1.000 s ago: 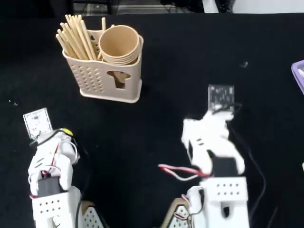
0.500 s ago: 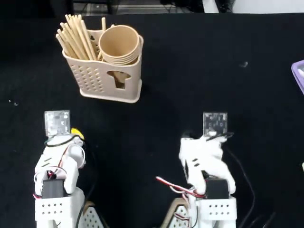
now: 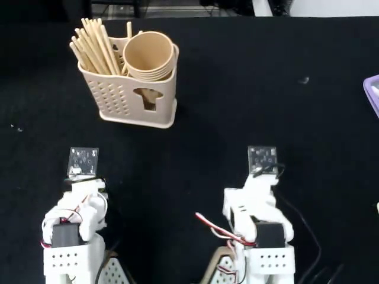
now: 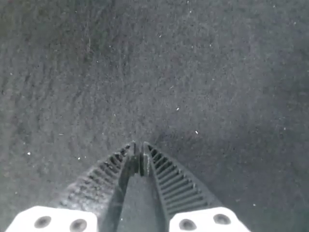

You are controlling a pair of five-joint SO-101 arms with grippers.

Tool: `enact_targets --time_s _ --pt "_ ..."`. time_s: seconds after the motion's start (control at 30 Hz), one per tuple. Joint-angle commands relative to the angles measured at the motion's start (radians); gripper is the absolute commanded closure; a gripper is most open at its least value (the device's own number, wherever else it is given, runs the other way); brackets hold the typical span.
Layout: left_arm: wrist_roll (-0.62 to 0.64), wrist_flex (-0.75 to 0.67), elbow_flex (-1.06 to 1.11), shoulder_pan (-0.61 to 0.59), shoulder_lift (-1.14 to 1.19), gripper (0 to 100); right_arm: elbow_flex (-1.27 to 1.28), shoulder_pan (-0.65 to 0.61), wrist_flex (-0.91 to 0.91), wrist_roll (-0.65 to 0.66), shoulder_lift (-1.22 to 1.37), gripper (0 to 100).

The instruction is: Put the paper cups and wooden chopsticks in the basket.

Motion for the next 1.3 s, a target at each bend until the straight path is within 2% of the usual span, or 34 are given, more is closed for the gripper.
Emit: enact_targets --time_s 0.0,1.27 --pt "-0.005 0.006 0.022 -0.008 -0.012 97 -0.002 0.028 0.008 0.006 -0.074 98.6" --pt "-0.005 0.012 0.022 -0.004 -0.025 97 -0.004 0.026 0.014 0.009 -0.094 98.6"
